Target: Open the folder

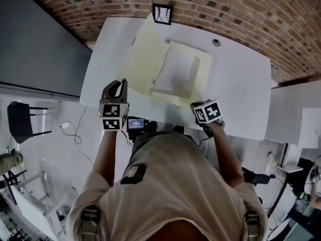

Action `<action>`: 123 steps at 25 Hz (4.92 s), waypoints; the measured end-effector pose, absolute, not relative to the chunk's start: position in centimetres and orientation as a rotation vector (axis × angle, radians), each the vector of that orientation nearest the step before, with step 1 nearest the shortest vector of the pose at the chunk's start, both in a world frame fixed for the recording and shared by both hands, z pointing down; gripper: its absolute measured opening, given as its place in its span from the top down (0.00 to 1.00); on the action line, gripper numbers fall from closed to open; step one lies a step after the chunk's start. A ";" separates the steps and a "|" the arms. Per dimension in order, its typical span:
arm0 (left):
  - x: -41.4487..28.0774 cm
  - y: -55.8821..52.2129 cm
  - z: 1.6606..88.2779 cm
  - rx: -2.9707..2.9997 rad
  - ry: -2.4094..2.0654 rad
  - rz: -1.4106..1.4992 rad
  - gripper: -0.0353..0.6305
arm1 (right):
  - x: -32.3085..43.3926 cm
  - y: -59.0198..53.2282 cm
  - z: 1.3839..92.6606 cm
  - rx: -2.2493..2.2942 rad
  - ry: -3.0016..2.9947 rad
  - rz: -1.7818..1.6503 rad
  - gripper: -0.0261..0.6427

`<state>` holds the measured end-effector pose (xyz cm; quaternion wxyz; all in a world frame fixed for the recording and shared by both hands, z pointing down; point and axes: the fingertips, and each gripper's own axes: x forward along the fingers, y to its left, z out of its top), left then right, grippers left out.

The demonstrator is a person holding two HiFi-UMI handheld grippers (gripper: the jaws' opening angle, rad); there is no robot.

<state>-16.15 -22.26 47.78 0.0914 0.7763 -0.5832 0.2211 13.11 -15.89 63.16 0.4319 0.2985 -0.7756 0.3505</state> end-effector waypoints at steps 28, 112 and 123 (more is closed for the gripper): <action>-21.1 -20.7 54.0 2.065 -1.705 0.612 0.92 | 7.1 -19.0 60.3 0.764 -1.967 0.552 0.95; -28.0 -20.9 68.3 1.976 -1.512 1.266 0.93 | 5.1 -18.4 63.9 0.856 -1.811 0.513 0.95; -27.4 -21.0 68.3 2.004 -1.450 1.259 0.94 | 5.7 -18.7 63.4 1.013 -1.796 0.502 0.95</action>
